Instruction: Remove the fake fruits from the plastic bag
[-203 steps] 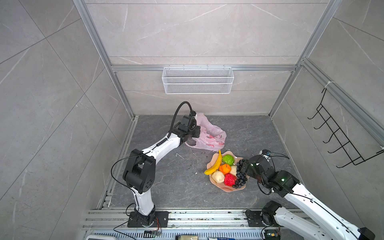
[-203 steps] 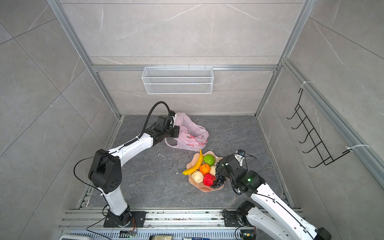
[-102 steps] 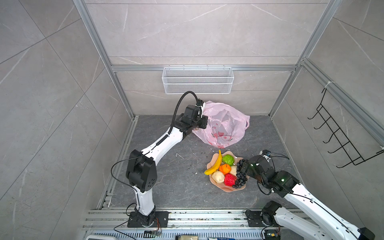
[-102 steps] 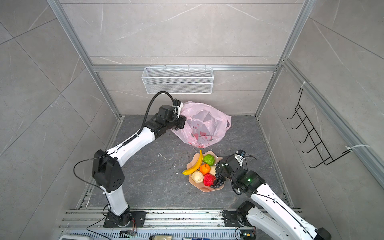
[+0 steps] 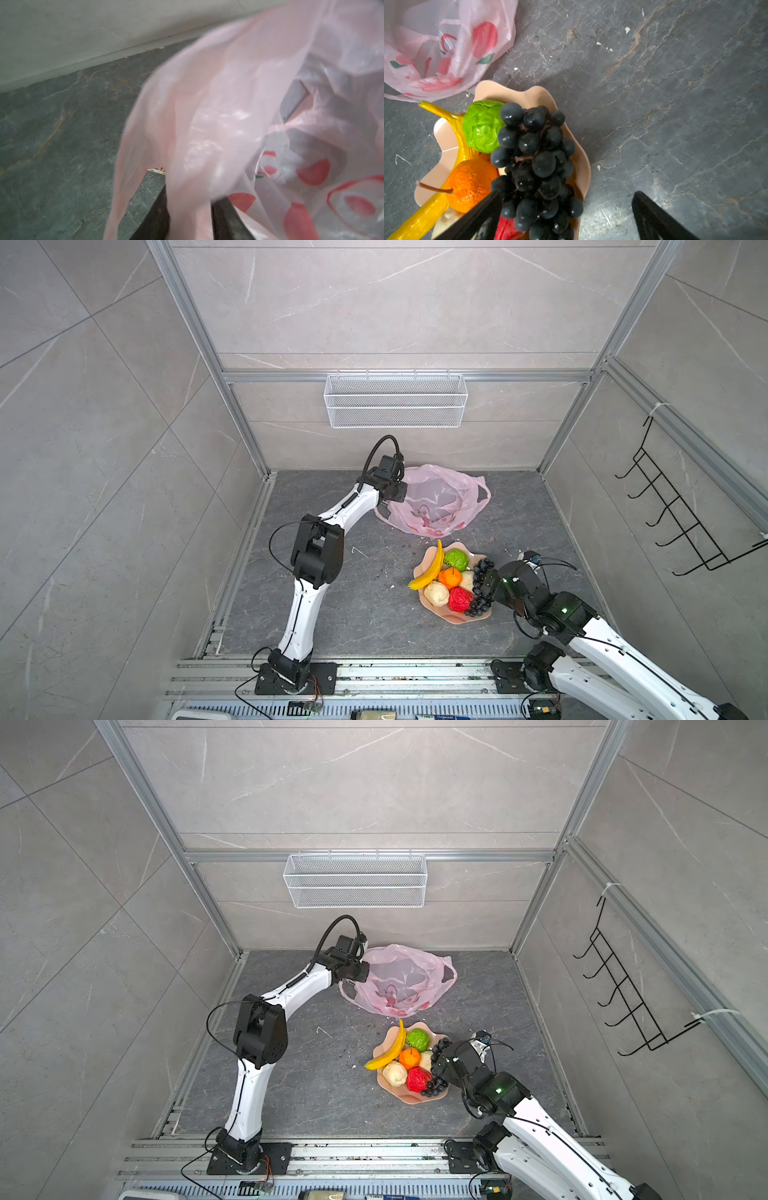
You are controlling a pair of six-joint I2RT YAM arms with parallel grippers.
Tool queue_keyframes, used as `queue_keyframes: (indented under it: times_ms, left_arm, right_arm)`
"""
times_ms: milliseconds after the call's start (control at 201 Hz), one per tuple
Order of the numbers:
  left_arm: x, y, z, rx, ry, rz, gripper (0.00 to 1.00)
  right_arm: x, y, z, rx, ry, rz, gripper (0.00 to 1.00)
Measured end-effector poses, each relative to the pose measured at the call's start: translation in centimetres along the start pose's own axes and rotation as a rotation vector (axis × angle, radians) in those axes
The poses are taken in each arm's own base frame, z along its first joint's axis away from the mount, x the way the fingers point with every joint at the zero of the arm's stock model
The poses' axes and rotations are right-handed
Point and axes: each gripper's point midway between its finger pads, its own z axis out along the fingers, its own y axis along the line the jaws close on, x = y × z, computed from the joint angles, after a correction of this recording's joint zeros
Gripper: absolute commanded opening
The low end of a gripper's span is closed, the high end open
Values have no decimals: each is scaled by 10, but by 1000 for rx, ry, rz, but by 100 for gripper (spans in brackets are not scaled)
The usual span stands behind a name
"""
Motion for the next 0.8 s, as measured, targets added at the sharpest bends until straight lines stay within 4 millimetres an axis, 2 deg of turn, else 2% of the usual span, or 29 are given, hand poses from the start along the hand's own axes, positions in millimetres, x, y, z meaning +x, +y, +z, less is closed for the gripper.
queue_keyframes:
  times_ms: [124, 274, 453, 657, 802]
  left_arm:
    - [-2, 8, -6, -30, 2, -10, 73]
    - [26, 8, -15, -40, 59, -26, 80]
    - [59, 11, -44, -44, 101, -68, 84]
    - [76, 15, -83, -46, 61, -123, 86]
    - [93, 20, -97, -56, 43, -155, 86]
  right_arm:
    - [7, 2, 0, -48, 15, 27, 100]
    - [15, 4, 0, -105, 29, 53, 100]
    - [28, 5, 9, -124, 70, 72, 100]
    - [39, 14, 19, -179, 103, 100, 100]
    - [43, 22, 25, -233, 109, 123, 100]
